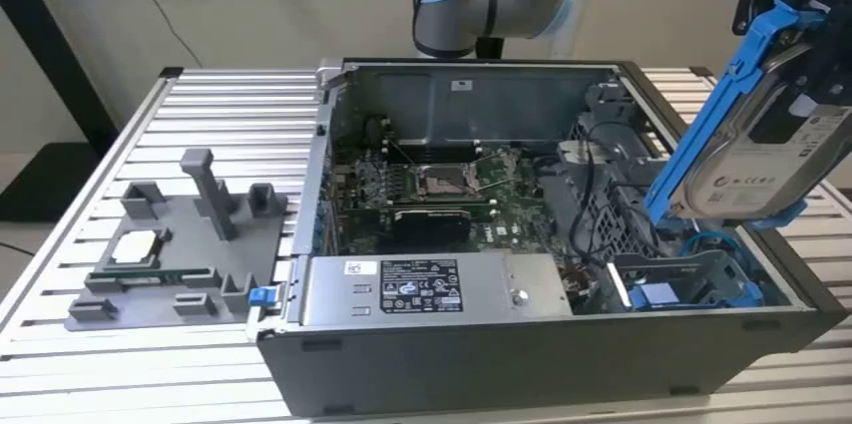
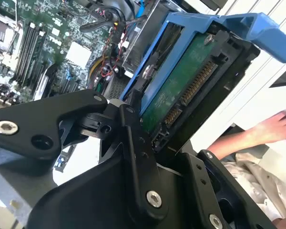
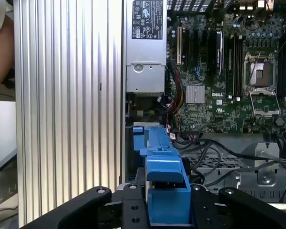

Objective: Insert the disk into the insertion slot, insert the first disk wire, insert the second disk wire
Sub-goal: 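Insert the disk into the insertion slot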

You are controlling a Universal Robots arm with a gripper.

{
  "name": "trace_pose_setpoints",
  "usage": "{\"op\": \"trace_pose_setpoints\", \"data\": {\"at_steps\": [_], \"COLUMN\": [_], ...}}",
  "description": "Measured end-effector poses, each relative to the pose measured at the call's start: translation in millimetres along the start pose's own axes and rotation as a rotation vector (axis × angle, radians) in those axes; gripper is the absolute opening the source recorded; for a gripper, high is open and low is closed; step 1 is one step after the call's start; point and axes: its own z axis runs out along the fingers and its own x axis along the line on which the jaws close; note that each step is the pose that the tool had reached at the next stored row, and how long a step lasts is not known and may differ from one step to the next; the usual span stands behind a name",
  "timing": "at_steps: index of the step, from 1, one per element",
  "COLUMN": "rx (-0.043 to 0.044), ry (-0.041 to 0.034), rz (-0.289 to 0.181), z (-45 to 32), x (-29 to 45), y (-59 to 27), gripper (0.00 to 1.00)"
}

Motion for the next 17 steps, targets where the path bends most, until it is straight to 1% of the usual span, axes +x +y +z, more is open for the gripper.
{"op": "trace_pose_setpoints", "data": {"at_steps": [12, 14, 17], "rx": [0.0, 0.0, 0.0], "ry": [0.0004, 0.0014, 0.0048], "rz": [0.0, 0.0, 0.0], "z": [3.5, 4.5, 6.7], "x": [0.0, 0.0, 0.0], "y": [-0.1, -0.2, -0.3], "gripper": [0.0, 0.0, 0.0]}}
